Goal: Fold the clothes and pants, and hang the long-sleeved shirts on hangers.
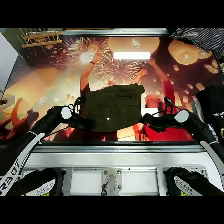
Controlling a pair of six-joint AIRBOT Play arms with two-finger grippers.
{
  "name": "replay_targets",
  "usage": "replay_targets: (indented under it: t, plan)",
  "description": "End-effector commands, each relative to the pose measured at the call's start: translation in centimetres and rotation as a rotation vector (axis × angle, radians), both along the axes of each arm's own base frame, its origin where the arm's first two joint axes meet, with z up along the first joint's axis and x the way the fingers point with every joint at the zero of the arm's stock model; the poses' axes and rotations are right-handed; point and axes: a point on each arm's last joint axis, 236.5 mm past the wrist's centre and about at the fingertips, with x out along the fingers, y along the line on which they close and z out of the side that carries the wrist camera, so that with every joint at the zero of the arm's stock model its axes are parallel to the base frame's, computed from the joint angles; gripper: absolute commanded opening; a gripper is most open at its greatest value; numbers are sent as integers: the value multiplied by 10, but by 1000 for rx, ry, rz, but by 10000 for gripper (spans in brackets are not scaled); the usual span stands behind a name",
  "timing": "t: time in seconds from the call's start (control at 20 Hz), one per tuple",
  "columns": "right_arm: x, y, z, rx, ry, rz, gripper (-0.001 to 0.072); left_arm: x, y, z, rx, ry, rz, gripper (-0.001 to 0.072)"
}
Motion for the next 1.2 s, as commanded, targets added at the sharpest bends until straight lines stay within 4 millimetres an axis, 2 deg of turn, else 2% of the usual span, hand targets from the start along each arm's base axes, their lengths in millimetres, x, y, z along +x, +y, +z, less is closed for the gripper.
replay_targets:
  t: [0.0,0.15,0.25,0.3,0.35,0.45,0.55,0.6,0.65,0.7,0.75,0.8,0.85,0.9,1.0,1.05,1.1,1.15]
  plan:
    - [18,17,-20,44,-53,-119,649,-8,-3,1,-1,-26,-17,20]
    - [39,18,-24,7,-123,-132,637,-8,-3,2,-1,-29,-17,21]
    - [53,15,-20,-15,-178,-126,440,-7,-2,2,-1,-28,-15,21]
    - [57,15,-19,-22,-192,-111,429,-7,-2,2,-1,-29,-14,21]
    - [58,17,-19,-24,-190,-94,350,-7,-1,2,-2,-28,-10,21]
    - [53,21,-20,-42,-201,-9,49,-4,4,2,-1,-23,10,21]
    - [51,21,-12,-82,-224,98,31,5,15,10,-8,-39,55,20]
    - [53,18,0,-121,-249,166,30,15,24,24,-18,-70,87,21]
    - [61,13,21,-179,-294,245,30,33,34,51,-40,-130,130,21]
    - [70,10,52,-231,-347,316,30,53,45,90,-70,-212,171,21]
    - [79,7,90,-277,-408,364,30,70,51,138,-103,-311,194,21]
    - [85,7,136,-295,-476,389,30,82,54,199,-146,-446,204,21]
    - [88,10,191,-297,-563,399,30,88,55,260,-178,-592,199,20]
    - [87,12,248,-291,-663,392,30,85,56,323,-209,-743,193,21]
    - [70,11,347,-265,-848,335,30,55,53,439,-281,-1027,167,20]
    - [57,9,385,-251,-923,305,30,34,53,480,-315,-1136,157,20]
    - [40,6,417,-237,-987,279,31,11,52,513,-349,-1226,148,20]
    - [23,3,438,-223,-1032,258,30,-14,52,538,-382,-1299,132,21]
